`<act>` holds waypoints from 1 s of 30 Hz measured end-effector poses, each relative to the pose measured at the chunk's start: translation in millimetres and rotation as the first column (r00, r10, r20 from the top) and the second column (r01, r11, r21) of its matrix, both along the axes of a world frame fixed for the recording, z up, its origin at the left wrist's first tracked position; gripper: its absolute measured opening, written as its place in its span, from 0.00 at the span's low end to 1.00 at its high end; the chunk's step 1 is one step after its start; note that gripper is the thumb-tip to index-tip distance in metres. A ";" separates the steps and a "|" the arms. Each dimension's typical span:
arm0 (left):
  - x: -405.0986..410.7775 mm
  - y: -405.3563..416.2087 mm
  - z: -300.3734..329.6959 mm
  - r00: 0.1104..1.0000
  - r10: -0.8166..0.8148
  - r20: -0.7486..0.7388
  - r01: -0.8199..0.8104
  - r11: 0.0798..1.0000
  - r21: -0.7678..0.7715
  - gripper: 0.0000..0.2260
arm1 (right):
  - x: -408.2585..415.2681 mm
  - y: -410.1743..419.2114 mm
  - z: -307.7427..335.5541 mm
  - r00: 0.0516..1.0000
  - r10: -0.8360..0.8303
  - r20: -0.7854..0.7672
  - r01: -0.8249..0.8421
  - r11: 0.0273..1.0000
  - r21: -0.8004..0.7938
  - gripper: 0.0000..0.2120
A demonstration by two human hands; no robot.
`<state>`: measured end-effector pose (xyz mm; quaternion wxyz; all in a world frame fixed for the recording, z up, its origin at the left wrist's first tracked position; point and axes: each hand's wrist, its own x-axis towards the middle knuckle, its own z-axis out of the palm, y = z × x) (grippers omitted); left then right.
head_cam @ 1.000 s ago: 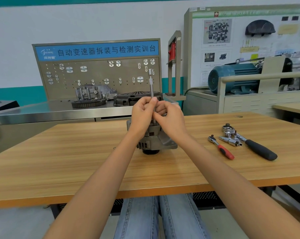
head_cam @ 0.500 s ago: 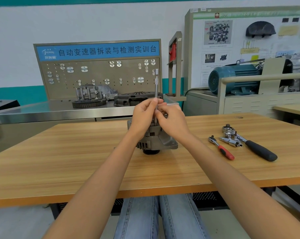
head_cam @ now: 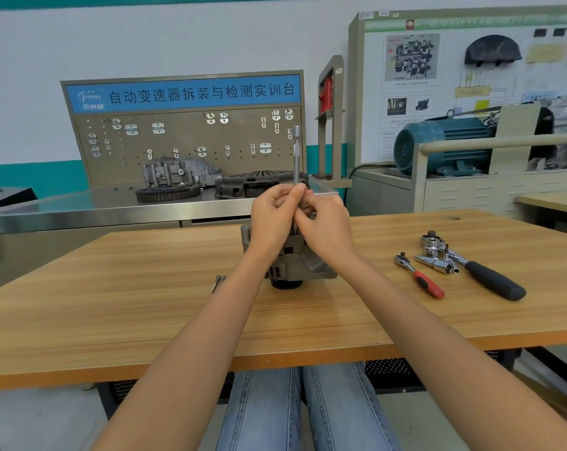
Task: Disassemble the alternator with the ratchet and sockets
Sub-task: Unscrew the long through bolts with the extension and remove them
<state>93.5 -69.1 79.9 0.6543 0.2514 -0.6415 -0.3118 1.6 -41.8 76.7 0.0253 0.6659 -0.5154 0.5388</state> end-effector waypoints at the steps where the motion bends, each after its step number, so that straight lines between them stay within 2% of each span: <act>1: -0.3 -0.1 -0.7 1.000 0.012 0.002 -0.012 1.000 0.006 0.04 | -0.4 0.7 -0.2 1.000 0.002 -0.010 -0.002 1.000 0.004 0.09; 10: 0.0 1.4 -0.5 0.999 0.022 0.026 -0.023 1.000 0.008 0.11 | -3.3 1.7 4.0 0.998 0.019 -0.060 -0.014 0.996 0.084 0.10; 16: -2.7 2.2 -1.9 0.998 0.056 -0.014 -0.056 0.998 -0.018 0.06 | -0.8 2.3 0.0 1.000 0.017 -0.019 -0.016 1.000 0.026 0.10; 22: 0.0 1.5 -1.2 0.998 0.034 -0.058 -0.033 0.999 0.018 0.02 | 2.8 1.4 -2.8 0.998 0.004 0.056 -0.001 0.999 -0.054 0.03; 27: -0.2 0.3 -1.8 0.999 0.029 -0.018 -0.029 0.999 0.023 0.06 | -1.1 0.3 -3.8 1.000 0.012 0.009 -0.012 0.999 -0.044 0.10; 30: 0.3 0.1 -1.7 1.000 0.000 0.019 -0.001 1.000 0.027 0.09 | -1.8 1.9 -2.3 1.000 0.012 -0.024 -0.013 1.000 -0.022 0.10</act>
